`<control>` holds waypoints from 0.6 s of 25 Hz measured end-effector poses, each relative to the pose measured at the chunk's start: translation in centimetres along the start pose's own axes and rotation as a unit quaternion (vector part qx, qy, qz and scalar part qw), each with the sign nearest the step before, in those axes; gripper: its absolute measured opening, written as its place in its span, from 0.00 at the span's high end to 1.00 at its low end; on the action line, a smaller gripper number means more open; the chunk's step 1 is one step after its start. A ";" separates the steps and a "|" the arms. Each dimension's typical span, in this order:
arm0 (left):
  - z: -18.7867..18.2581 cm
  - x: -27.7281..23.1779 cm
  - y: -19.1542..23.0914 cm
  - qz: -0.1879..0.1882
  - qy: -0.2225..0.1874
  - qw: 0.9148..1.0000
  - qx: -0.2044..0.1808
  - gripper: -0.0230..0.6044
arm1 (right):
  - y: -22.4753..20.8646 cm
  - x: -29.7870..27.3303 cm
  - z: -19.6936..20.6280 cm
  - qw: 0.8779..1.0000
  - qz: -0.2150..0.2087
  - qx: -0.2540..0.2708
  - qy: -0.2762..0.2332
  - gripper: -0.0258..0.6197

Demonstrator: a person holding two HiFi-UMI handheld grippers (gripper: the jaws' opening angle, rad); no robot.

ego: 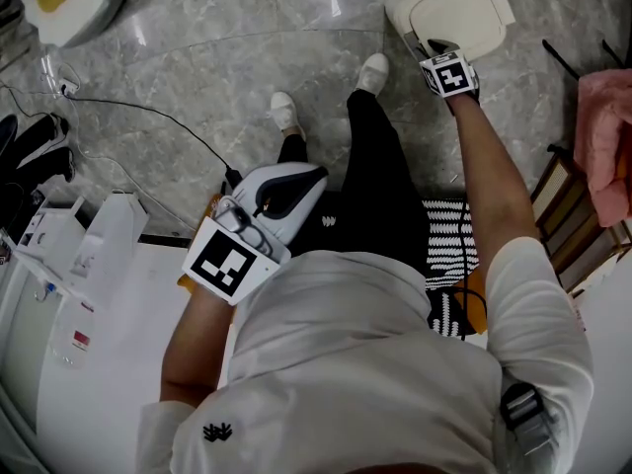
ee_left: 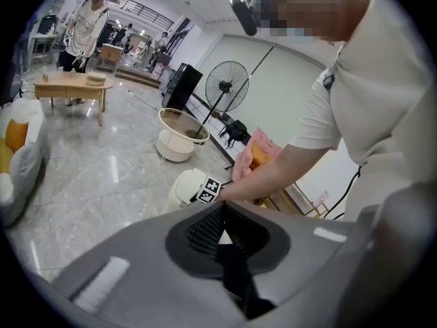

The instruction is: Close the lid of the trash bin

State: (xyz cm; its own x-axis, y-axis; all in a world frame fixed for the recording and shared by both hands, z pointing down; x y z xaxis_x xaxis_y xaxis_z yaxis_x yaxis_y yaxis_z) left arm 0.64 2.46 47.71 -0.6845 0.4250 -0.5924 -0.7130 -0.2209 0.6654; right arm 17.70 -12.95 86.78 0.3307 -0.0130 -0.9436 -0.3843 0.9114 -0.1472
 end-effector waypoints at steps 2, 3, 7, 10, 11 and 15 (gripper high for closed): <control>0.1 -0.1 0.1 -0.001 0.001 1.000 0.003 0.87 | 0.0 -0.2 0.0 1.000 -0.002 0.001 0.002 0.77; 0.1 -0.1 0.2 -0.001 0.000 1.000 0.005 0.87 | 0.0 -0.2 0.0 1.000 -0.002 0.000 0.002 0.77; 0.0 -0.1 0.4 0.000 -0.001 1.000 0.006 0.87 | 0.2 -0.6 0.1 1.000 -0.004 0.002 0.008 0.77; 0.0 -0.1 0.4 0.000 -0.002 1.000 0.007 0.87 | 0.1 -0.7 0.1 1.000 0.000 0.002 0.009 0.77; -0.1 -0.2 0.4 0.000 -0.002 1.000 0.006 0.87 | 0.0 -0.7 0.0 1.000 0.000 0.001 0.007 0.77; -0.4 -0.2 0.2 0.003 0.000 1.000 -0.002 0.87 | 0.3 -0.3 -0.1 1.000 -0.005 -0.006 0.006 0.77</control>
State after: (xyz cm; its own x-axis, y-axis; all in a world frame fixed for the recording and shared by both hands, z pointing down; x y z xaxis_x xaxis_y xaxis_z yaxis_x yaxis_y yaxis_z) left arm 0.62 1.96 47.78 -0.6890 0.4238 -0.5879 -0.7093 -0.2280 0.6670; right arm 17.43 -12.74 87.04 0.3248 -0.0269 -0.9454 -0.3921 0.9058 -0.1605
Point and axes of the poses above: the fingertips, and each gripper's own axes: x backward along the fingers, y to its left, z out of its underside, the point moved 1 cm from there along x, backward along the fingers, and after that the axes turned 11 degrees about x, right-handed, at the moved point
